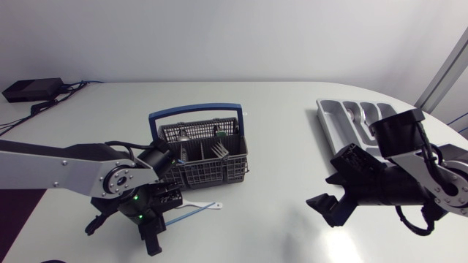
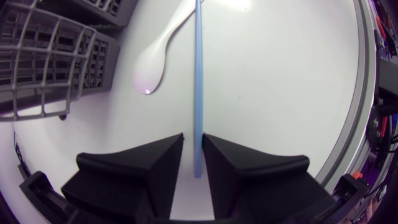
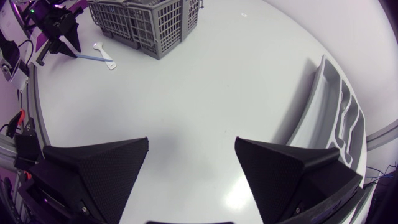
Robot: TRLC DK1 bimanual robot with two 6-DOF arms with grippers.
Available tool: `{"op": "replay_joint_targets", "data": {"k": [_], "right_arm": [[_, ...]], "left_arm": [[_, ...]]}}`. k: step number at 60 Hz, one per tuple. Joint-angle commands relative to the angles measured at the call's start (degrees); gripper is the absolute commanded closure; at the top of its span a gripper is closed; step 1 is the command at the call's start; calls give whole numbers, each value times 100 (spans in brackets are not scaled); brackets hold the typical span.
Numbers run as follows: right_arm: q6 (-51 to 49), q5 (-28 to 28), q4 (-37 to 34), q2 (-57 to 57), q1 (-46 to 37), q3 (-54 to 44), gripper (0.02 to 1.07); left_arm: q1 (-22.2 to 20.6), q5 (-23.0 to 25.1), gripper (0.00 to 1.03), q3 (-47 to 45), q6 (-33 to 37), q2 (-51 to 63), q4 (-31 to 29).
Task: Unload the cutlery basket into the drawer organizer.
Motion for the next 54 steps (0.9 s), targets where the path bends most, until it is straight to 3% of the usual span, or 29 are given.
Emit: {"op": "replay_joint_targets", "data": {"k": [1,18,30,39,46,54], "right_arm": [[-95,-16,55,53,49,-105,7],[-86,-16,55,-35,40,-193,7],[-68,-52,-6,-263,-66,-184,7],[-42,-245,-50,-510,-268,-158,7],[-7,-324,-112,-677,-461,-79,7],[160,-930,-340,-738,-953,211,7]], "left_arm": [[94,-42,100,-236,140,468,109],[-20,265,100,28,113,205,-305],[-626,713,100,467,-63,-375,-929],[-1180,1109,100,1197,-449,-463,-1342],[-1321,1417,100,1671,-678,-454,-1350],[-1391,1865,100,2541,-1152,-85,-1298]]}}
